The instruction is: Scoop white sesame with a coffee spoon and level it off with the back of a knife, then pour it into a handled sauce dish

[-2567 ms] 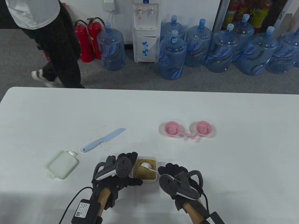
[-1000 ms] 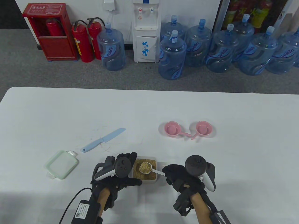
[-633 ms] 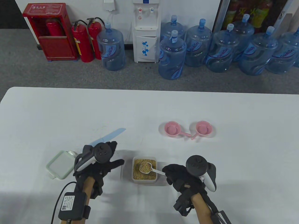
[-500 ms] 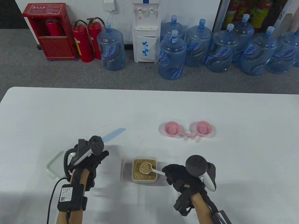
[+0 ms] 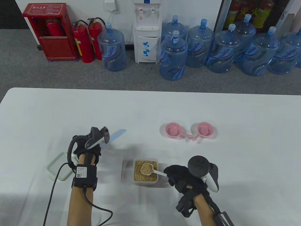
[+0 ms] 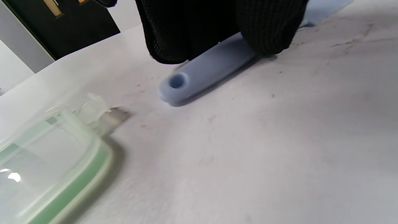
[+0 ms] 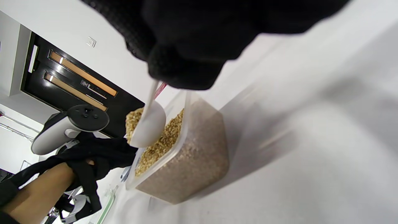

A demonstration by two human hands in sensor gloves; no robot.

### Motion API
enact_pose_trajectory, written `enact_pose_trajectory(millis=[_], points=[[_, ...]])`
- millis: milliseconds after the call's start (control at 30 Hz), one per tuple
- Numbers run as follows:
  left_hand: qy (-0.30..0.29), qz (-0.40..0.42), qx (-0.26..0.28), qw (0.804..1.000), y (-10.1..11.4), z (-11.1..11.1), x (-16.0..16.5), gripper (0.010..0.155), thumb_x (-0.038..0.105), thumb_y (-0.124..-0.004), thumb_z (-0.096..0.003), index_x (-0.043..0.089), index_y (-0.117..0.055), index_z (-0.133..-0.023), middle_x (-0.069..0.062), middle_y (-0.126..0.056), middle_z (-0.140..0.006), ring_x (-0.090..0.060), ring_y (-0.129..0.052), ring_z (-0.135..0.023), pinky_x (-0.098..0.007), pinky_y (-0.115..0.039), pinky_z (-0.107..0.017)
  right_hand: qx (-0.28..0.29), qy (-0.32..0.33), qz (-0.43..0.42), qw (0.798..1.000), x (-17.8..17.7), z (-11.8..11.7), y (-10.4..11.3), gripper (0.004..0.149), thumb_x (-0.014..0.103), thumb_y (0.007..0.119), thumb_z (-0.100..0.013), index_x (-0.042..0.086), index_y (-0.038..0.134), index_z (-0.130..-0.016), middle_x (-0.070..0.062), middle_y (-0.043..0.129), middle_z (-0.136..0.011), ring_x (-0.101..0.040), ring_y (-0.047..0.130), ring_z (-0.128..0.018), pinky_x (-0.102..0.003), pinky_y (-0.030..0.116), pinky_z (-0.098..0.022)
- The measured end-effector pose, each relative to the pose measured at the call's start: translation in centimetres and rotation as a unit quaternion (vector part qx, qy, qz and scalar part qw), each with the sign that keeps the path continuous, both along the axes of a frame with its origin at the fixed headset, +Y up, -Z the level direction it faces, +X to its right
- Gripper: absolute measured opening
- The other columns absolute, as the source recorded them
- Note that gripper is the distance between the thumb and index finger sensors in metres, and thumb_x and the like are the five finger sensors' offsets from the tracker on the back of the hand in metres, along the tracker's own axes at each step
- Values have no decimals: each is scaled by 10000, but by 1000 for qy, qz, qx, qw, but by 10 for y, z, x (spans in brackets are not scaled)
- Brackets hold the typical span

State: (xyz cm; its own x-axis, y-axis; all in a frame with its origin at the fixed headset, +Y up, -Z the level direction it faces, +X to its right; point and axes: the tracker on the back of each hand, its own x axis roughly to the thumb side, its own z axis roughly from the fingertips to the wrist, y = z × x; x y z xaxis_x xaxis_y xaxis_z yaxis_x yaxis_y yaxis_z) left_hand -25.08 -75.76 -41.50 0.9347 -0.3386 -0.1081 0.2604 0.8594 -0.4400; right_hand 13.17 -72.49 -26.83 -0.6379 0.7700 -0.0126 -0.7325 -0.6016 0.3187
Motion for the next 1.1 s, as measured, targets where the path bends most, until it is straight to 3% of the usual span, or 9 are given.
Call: enact_pose_trajectory(millis=[133, 333, 567, 733, 933, 1100], points=[[-7, 0, -29, 1000, 1, -7, -1, 534, 426, -800, -545, 273, -652, -1035, 61, -792, -1001, -250, -858, -981, -643, -399, -838, -1, 2, -5, 1000, 0, 0, 0, 407, 255, 725, -571, 77, 864, -909, -134, 1008, -552, -85, 929, -219, -321, 848, -192], [8, 70, -87, 994, 1, -8, -7, 509, 427, -758, -561, 254, -629, -1022, 34, -769, -969, -252, -843, -944, -668, -356, -836, -10, 10, -18, 1000, 0, -1, -1, 407, 257, 723, -574, 81, 861, -914, -132, 1005, -559, -84, 928, -225, -321, 848, -197], [-30, 47, -2, 998, 5, 9, 3, 473, 409, -756, -565, 259, -673, -1005, 43, -810, -925, -239, -881, -882, -668, -397, -829, -8, 4, -16, 1000, 3, -1, -1, 407, 257, 723, -574, 82, 859, -916, -133, 1004, -560, -84, 928, -223, -321, 848, -198], [-86, 81, 68, 991, 32, 36, 22, 457, 415, -705, -586, 265, -645, -1014, 37, -783, -931, -237, -859, -886, -674, -395, -826, -6, 1, -12, 1000, 3, -1, 0, 409, 257, 725, -573, 78, 860, -915, -134, 1004, -560, -86, 927, -225, -322, 848, -198], [-159, 173, 153, 960, 72, 95, 52, 439, 424, -707, -593, 267, -674, -1001, 18, -800, -899, -244, -874, -843, -666, -423, -822, -5, -2, -9, 1000, 5, -1, 0, 408, 257, 725, -574, 78, 860, -915, -136, 1003, -559, -86, 927, -225, -322, 847, -197], [-230, 254, 147, 928, 75, 145, 83, 426, 428, -702, -597, 280, -689, -997, 15, -811, -891, -253, -880, -834, -662, -438, -821, -4, -7, -7, 1000, 6, 0, 1, 407, 257, 725, -574, 79, 861, -914, -136, 1004, -559, -87, 927, -225, -323, 847, -197]])
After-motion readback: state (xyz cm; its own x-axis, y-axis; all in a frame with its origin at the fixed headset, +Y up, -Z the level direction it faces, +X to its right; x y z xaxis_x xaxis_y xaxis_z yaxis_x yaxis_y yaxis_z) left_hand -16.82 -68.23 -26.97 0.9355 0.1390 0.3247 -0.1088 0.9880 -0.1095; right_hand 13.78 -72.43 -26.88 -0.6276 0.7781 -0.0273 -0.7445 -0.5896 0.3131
